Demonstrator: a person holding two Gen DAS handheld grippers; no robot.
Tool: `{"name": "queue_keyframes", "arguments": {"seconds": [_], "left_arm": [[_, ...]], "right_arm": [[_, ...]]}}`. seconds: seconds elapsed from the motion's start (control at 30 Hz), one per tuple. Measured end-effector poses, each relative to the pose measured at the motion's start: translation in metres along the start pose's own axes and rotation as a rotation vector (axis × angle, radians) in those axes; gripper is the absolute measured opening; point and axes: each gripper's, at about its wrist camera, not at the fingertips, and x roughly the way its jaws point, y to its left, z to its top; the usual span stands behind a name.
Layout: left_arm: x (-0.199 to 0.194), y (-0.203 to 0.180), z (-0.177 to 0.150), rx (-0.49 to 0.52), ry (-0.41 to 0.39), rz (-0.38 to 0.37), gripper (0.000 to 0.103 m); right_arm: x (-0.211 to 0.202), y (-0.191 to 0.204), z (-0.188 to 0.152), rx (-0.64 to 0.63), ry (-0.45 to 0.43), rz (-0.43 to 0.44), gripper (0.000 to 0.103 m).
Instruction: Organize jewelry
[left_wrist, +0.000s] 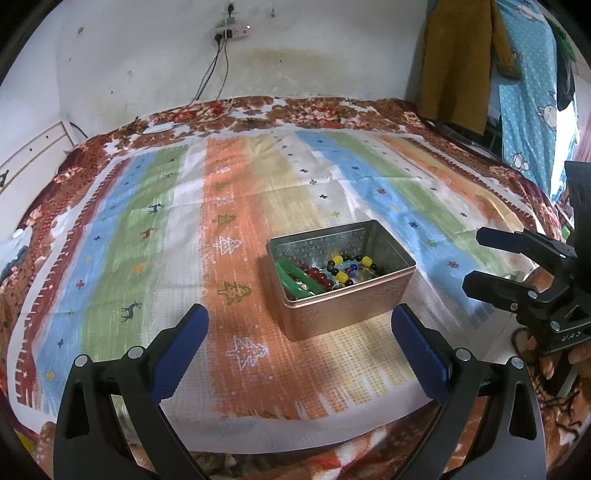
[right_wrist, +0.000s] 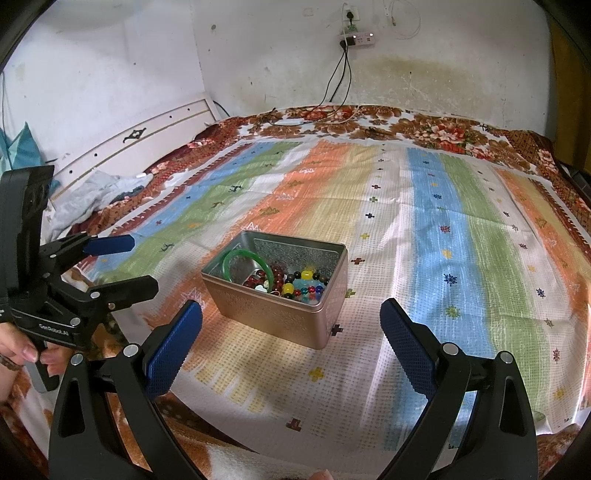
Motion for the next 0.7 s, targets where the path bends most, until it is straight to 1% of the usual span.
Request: {"name": "queue_keyframes", "arguments": {"seconds": [0.53,0.7], "left_arm": [[-0.0020,0.0005,0.0014,0.008,-0.015,0.001,0.097],[-0.0020,0.0018,0.0022,0.006,-0.017,-0.009,0.097]], "right_arm": [[0.0002,0.0012,0.0008,0.000,0.001,-0.001,0.098],[0.0001,0.0010,0.0006,-0.001,0.001,-0.001,0.098]]}}
